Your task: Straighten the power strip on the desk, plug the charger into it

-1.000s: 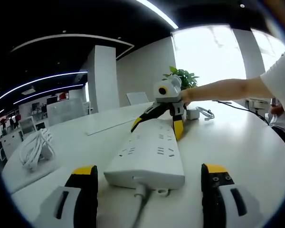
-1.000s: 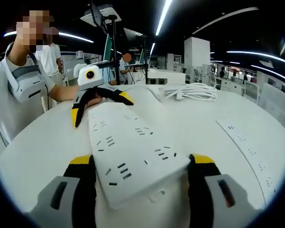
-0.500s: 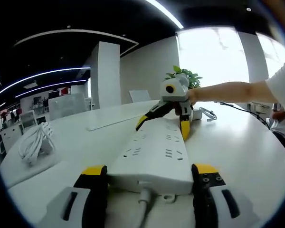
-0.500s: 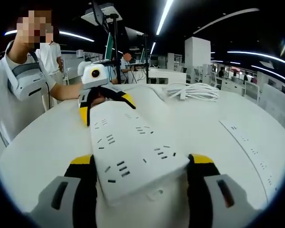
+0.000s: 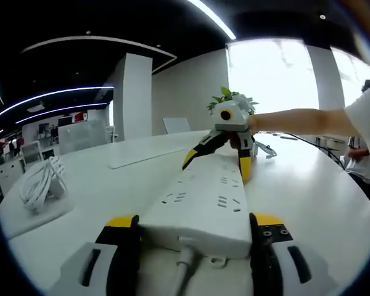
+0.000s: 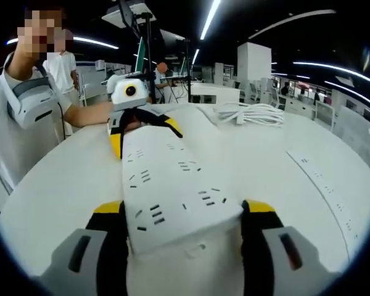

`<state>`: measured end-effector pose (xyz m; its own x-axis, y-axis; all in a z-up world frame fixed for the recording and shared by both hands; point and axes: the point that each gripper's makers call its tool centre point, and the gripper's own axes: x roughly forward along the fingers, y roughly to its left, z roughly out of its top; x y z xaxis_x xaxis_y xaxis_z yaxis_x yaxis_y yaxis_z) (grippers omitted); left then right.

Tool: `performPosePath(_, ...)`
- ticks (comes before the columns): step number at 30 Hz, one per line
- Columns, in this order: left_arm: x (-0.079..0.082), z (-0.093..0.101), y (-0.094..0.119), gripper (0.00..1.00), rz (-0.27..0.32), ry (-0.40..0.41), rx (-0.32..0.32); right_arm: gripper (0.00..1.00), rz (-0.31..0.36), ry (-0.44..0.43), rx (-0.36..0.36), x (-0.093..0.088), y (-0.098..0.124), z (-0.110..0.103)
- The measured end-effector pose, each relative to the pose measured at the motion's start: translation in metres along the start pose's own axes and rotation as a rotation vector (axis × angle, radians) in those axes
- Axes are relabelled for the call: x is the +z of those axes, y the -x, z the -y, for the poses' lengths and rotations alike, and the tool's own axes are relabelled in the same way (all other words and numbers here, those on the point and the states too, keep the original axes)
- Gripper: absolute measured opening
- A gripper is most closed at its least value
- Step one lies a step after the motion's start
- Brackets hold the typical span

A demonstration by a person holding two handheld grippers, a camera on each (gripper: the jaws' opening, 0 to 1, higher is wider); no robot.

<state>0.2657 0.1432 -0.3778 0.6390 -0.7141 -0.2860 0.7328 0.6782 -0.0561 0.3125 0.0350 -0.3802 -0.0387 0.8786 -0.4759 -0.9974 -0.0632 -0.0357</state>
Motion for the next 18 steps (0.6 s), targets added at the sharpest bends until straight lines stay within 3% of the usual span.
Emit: performPosePath(18, -0.002, 0.010, 0.000, 0.74, -0.001, -0.006, -0.040, 0.73, -0.083, -0.022, -0.043, -0.003, 0.005, -0.021)
